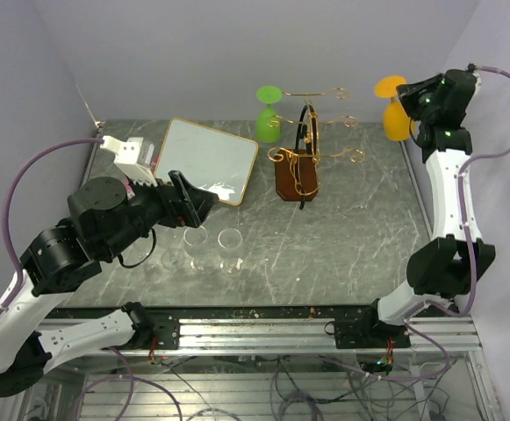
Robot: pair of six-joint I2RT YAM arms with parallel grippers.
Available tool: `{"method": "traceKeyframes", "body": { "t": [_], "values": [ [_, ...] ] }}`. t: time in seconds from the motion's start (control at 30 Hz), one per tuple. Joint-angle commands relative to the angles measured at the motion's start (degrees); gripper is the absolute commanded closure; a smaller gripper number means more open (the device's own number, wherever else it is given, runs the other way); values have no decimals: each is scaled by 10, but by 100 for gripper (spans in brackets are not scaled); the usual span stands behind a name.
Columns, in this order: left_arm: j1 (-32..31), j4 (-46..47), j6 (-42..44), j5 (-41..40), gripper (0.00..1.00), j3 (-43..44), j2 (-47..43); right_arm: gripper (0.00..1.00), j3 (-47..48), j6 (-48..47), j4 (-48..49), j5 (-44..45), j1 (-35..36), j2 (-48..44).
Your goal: Take the wine glass off the wine glass rack
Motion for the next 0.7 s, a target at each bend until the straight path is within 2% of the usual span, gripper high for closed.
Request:
{"method": "traceKeyframes", "body": {
  "t": [0.0,0.3,0.43,0.57,0.67],
  "values": [
    [0,35,-7,21,1,-11,10,100,-56,-58,32,30,-8,-80],
    [0,74,-9,63,1,-26,56,100,-216,-51,98,-110,-10,-307],
    [0,101,-9,91,1,-28,83,100,-240,-40,93,-186,-10,-377],
    [0,134,-13,130,1,-27,115,100,-240,-15,45,-249,-6,-418],
    [3,156,-18,165,1,-25,137,100,-251,17,48,-292,14,-441]
  ]
}}
